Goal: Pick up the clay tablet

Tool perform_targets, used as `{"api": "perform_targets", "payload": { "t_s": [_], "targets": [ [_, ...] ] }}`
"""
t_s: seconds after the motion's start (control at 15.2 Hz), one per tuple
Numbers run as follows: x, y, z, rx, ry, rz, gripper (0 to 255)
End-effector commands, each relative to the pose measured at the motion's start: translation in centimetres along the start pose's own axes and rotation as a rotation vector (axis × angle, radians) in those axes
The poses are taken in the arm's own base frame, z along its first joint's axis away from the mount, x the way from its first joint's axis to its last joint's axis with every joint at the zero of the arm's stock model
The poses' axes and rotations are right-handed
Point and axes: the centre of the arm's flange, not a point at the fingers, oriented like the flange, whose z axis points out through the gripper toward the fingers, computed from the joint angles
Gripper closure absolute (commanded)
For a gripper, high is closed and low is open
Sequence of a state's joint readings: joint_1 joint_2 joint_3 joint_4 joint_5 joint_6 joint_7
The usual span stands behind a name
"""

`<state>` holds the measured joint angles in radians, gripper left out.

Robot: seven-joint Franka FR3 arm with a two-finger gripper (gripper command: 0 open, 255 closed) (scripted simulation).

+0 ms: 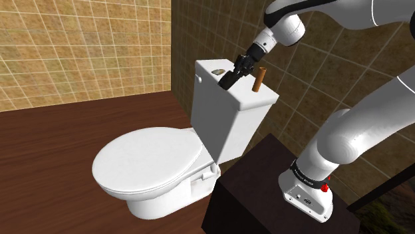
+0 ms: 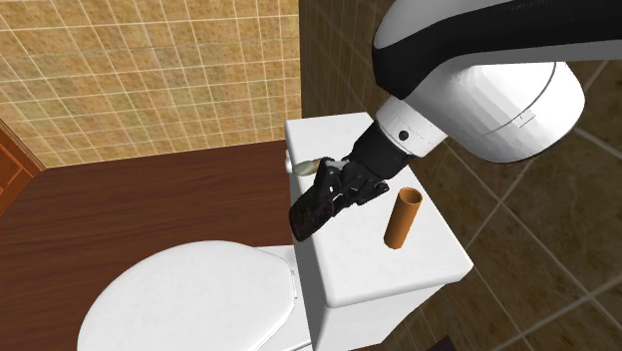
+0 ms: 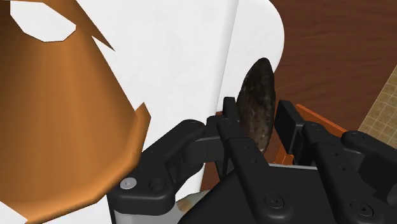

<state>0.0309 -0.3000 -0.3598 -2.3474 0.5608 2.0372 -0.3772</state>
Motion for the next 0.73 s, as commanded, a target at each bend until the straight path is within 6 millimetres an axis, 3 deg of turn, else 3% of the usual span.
{"api": "perform_targets", "payload": {
  "t_s": [0.0,0.53,0.66],
  "targets": [
    [0.2,-0.7,-0.9,0.0,0.0,0.0,255],
    [0.6,-3.1,-4.4,0.0,0.0,0.0,255],
    [0.6,-3.1,-4.5,0.0,0.0,0.0,255]
  ]
}}
